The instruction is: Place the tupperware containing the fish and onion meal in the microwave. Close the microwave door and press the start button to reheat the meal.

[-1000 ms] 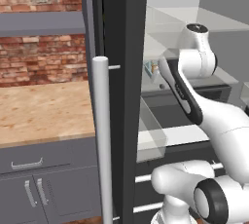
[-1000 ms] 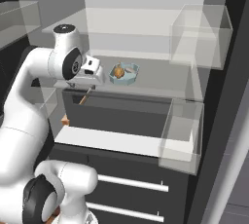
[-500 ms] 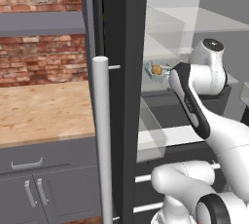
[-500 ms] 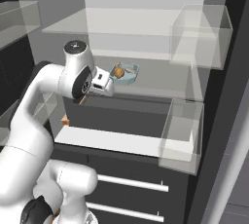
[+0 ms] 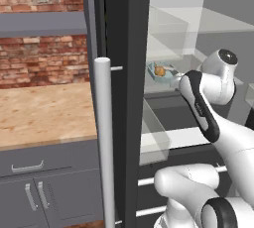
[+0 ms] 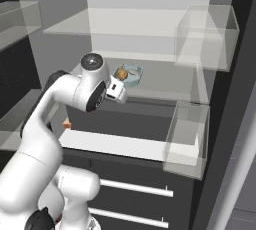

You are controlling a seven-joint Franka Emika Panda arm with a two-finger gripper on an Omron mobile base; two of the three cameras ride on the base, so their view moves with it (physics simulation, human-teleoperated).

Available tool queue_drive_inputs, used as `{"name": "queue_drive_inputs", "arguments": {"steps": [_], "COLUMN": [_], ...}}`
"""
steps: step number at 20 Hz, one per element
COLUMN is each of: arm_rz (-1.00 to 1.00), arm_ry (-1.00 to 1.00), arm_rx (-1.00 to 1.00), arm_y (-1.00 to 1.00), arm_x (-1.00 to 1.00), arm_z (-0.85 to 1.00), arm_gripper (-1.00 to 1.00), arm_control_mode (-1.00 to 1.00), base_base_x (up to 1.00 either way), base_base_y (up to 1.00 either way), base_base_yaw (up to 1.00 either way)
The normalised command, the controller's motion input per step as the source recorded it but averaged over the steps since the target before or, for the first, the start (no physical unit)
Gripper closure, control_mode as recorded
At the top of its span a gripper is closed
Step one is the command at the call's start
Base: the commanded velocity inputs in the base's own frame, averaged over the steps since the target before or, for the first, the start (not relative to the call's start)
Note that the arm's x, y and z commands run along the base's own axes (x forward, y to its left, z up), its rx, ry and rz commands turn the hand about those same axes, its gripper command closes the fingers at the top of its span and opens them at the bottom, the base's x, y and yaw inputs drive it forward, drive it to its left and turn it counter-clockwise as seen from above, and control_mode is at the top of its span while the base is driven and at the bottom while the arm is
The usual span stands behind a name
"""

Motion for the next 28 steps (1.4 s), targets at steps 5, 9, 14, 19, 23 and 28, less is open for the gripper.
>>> {"name": "queue_drive_inputs", "arguments": {"steps": [5, 9, 14, 19, 23, 28], "arm_rz": [0.00, 0.00, 0.00, 0.00, 0.00, 0.00], "arm_ry": [0.00, 0.00, 0.00, 0.00, 0.00, -0.01], "arm_rx": [0.05, 0.03, 0.00, 0.00, 0.00, 0.00], "arm_y": [0.00, 0.00, -0.02, -0.07, -0.15, -0.19], "arm_x": [0.46, 0.46, 0.43, 0.33, 0.19, 0.17], "arm_z": [0.00, 0.00, -0.01, -0.12, -0.16, -0.11], "arm_gripper": [-1.00, -1.00, -1.00, -1.00, -1.00, -1.00], "arm_control_mode": [-1.00, -1.00, -1.00, -1.00, -1.00, -1.00], "base_base_x": [0.00, 0.00, 0.00, 0.00, 0.00, 0.00], "base_base_y": [0.00, 0.00, 0.00, 0.00, 0.00, 0.00], "base_base_yaw": [0.00, 0.00, 0.00, 0.00, 0.00, 0.00]}}
